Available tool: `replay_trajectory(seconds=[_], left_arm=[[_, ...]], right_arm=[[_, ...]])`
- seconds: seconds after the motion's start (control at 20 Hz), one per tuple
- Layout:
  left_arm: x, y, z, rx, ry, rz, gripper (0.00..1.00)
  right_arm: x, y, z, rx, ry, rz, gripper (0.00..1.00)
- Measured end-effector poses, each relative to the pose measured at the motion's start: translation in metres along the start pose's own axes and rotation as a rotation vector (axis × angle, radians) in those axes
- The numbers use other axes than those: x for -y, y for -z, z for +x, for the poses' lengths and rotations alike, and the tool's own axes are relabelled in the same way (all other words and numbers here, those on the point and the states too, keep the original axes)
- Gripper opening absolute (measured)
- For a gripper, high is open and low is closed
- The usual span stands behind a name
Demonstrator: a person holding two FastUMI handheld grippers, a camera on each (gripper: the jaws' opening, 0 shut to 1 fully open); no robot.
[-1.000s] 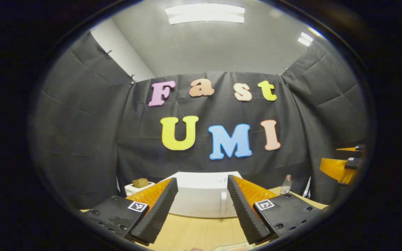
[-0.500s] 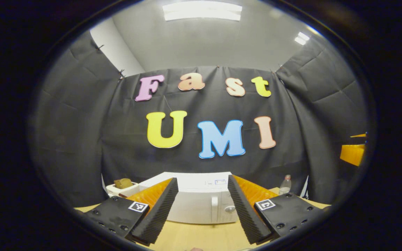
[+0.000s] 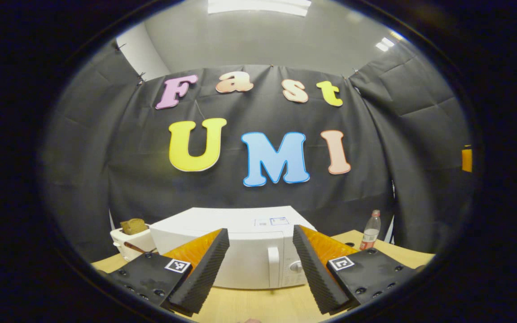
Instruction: Open the microwave oven with the left hand, put the food in, and close the microwave oven.
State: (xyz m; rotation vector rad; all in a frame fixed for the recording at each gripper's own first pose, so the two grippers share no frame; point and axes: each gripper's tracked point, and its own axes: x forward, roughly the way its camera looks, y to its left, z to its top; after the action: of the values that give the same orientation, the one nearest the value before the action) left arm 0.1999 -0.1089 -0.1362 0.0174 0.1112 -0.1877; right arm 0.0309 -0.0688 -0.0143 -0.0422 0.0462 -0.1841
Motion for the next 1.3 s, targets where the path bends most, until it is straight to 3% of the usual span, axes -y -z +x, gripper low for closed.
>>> replay_trajectory(seconds=[0.85,0.95,1.15,1.3], left_arm=[[0.022,0.144,0.093,-0.244,0.068,-0.005,0.96],[0.026,0.155,0.095,-0.273,0.078,-0.003,0.9],[0.029,0.166,0.103,-0.288,0.074,0.005,0.66],[0.031,0.164,0.104,-0.286,0.077,0.006,0.41]], right_arm=[[0.011,0.018,-0.001,-0.087,0.164,-0.071,0.96],[0.011,0.019,-0.004,-0.091,0.172,-0.081,0.96],[0.013,0.021,-0.006,-0.103,0.182,-0.096,0.96],[0.014,0.021,-0.009,-0.106,0.184,-0.099,0.96]])
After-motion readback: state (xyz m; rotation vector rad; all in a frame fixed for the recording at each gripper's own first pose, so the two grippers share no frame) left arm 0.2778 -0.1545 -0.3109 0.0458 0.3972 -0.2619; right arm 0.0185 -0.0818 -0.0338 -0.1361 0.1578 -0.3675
